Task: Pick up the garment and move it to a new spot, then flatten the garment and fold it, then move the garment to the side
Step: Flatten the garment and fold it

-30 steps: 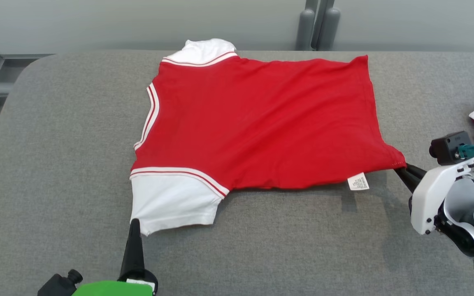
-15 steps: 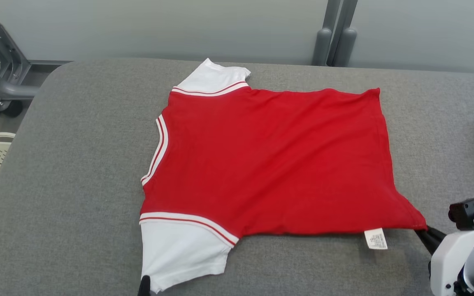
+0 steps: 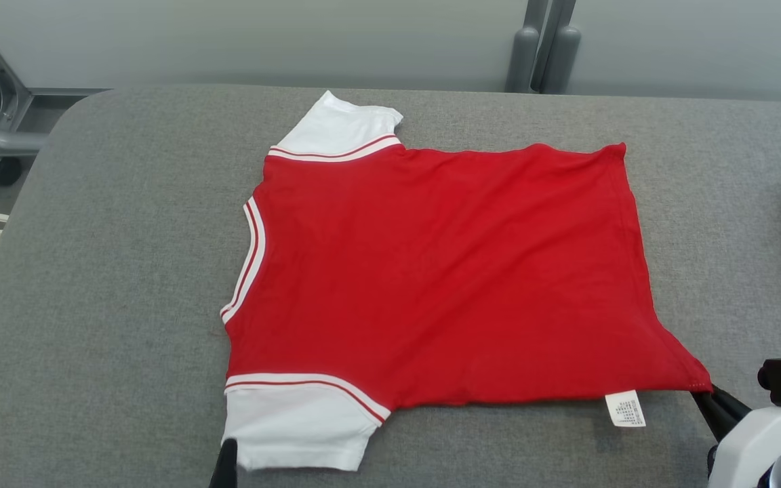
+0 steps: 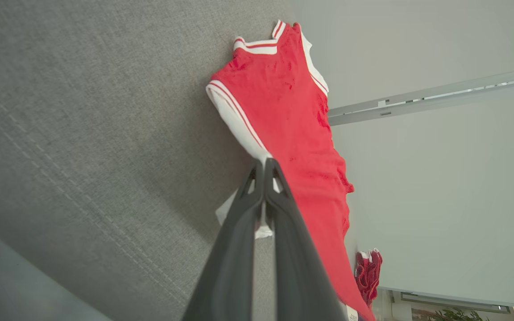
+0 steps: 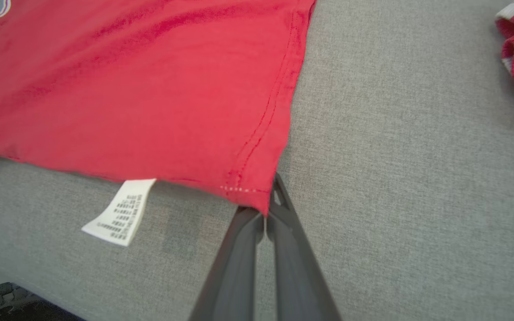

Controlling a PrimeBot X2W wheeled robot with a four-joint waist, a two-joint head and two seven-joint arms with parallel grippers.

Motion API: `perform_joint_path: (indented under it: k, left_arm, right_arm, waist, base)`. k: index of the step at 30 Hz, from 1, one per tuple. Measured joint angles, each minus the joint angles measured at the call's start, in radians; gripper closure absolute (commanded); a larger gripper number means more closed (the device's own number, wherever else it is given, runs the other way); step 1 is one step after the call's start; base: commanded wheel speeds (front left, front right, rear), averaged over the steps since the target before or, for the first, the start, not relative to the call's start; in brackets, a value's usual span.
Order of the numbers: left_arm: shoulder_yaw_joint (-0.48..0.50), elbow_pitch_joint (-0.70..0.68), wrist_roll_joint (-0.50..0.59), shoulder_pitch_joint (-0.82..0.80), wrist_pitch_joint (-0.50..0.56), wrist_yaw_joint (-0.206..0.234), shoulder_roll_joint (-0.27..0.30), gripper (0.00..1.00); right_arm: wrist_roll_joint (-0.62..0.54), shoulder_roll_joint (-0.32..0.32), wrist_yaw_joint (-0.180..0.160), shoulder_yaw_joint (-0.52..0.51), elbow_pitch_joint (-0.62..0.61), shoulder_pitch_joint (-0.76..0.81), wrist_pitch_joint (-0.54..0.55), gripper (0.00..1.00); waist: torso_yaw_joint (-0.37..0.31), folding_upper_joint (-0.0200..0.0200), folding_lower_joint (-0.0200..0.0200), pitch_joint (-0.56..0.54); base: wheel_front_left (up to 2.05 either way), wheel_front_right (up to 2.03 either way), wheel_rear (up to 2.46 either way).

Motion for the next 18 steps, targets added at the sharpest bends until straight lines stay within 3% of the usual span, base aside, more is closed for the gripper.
perform_joint_path:
  k: [7, 11, 18]
  left_arm:
    - [-0.027, 0.002, 0.033, -0.203, 0.028, -0.008, -0.012, 1.00]
    - [-0.059, 0.114, 0.057, -0.397, 0.068, -0.019, -0.029, 1.00]
    - [-0.035, 0.311, 0.062, -0.620, 0.047, -0.043, -0.055, 1.00]
  right_arm:
    - [-0.008, 0.036, 0.000, -0.004, 0.009, -0.068, -0.034, 1.00]
    - [0.016, 0.028, 0.000, 0.040, 0.066, -0.157, -0.023, 1.00]
    - [0.049, 0.006, 0.000, 0.101, 0.152, -0.304, 0.002, 1.00]
  waist:
    - [-0.006, 0.0000, 0.0000, 0.005]
    - [-0.006, 0.0000, 0.0000, 0.020]
    - [-0.016, 0.0000, 0.0000, 0.067]
  base:
    - [0.00, 0.00, 0.00]
    - [0.00, 0.00, 0.00]
    - [0.00, 0.00, 0.00]
